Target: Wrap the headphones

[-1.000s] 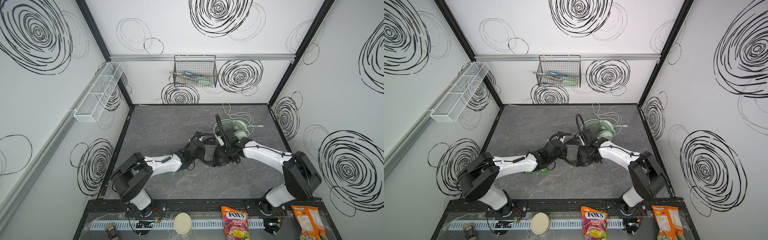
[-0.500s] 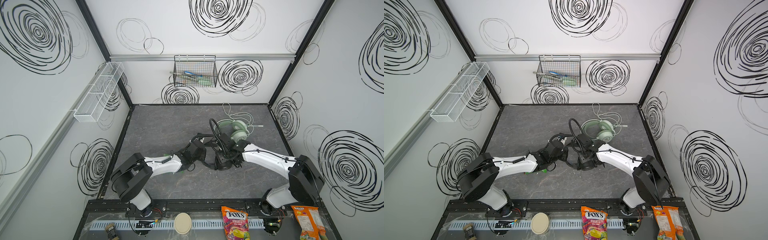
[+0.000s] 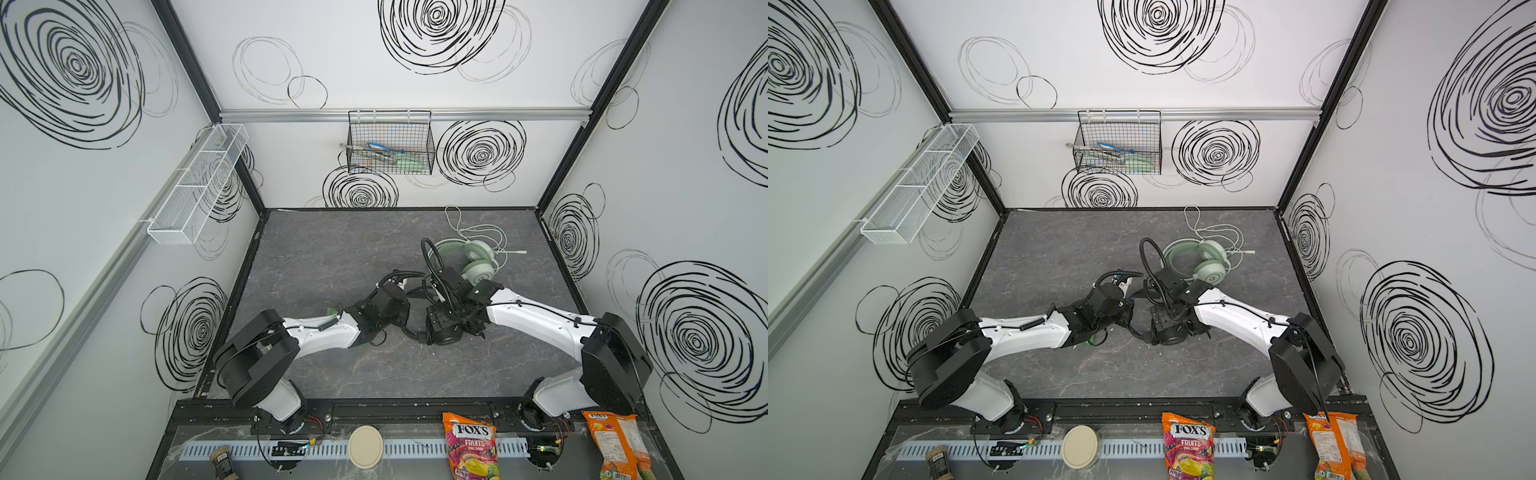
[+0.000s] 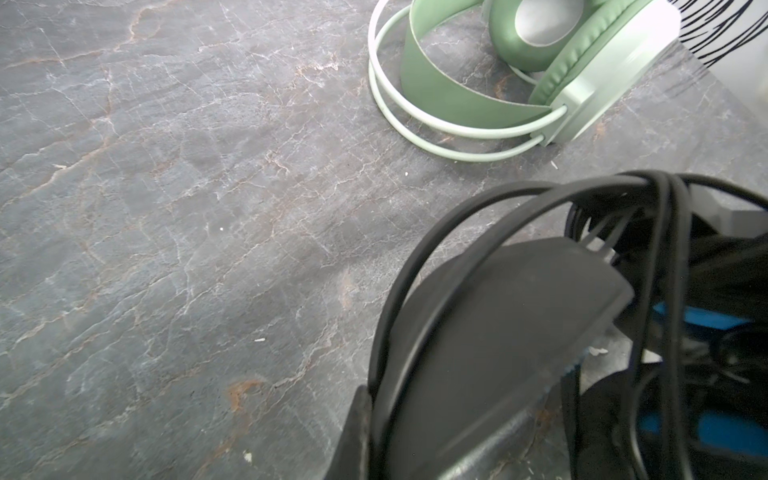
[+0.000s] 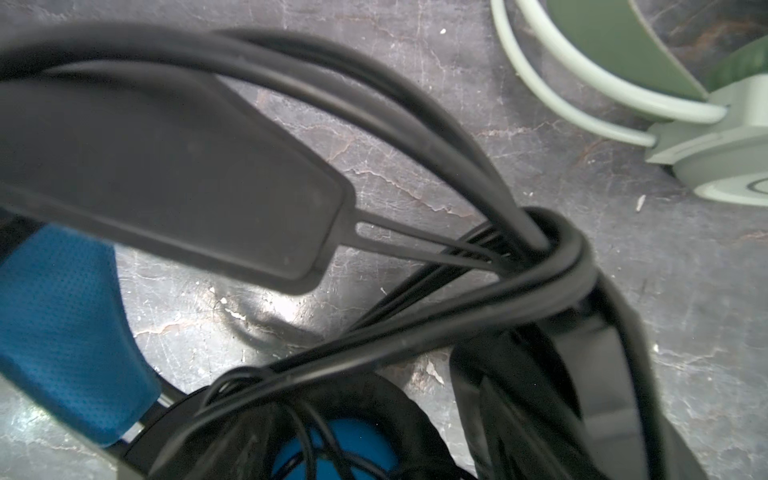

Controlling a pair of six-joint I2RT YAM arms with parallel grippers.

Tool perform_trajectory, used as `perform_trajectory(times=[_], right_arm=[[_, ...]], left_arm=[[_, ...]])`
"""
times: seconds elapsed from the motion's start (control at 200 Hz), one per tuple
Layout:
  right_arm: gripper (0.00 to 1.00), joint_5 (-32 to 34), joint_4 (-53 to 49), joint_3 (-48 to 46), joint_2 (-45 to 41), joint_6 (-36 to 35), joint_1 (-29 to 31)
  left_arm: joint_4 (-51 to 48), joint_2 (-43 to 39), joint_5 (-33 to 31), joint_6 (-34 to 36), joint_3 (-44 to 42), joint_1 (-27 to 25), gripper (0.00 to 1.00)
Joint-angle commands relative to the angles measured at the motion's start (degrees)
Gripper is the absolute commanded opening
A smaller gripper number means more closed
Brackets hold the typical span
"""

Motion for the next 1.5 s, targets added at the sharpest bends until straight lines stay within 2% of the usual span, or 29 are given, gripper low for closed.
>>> perform_trajectory(times=[0.0,0.435,0.795,1.296,1.446,1.496], right_arm=[[0.84,10.5,-4.9,1.7,-1.3,0.9,-1.3],[0.84,9.7,-11.2,4.3,-5.8,5.4,-0.5],[0.9,8.9,-8.6,3.8,-6.2,4.2,0.1],[0.9,20.2,-12.4,7.7,-5.6,3.5,5.5],[0.91,20.0,-11.2,7.3,-6.3,3.5,6.3],[0.98,19.8,-11.0,7.2,-6.4,3.7,6.3]], left_arm=[[-2.4,-3.2,6.6,1.7,-1.3,-0.2,0.0],[-2.0,-3.0,6.2,1.3,-2.0,1.3,0.0],[-3.1,-3.0,7.4,1.4,-2.0,5.1,0.0],[-4.8,-1.0,4.9,3.0,-2.1,7.5,0.0],[-5.0,-1.5,4.8,2.7,-2.2,7.4,0.0],[-5.1,-1.6,5.0,2.6,-2.3,7.6,0.0]])
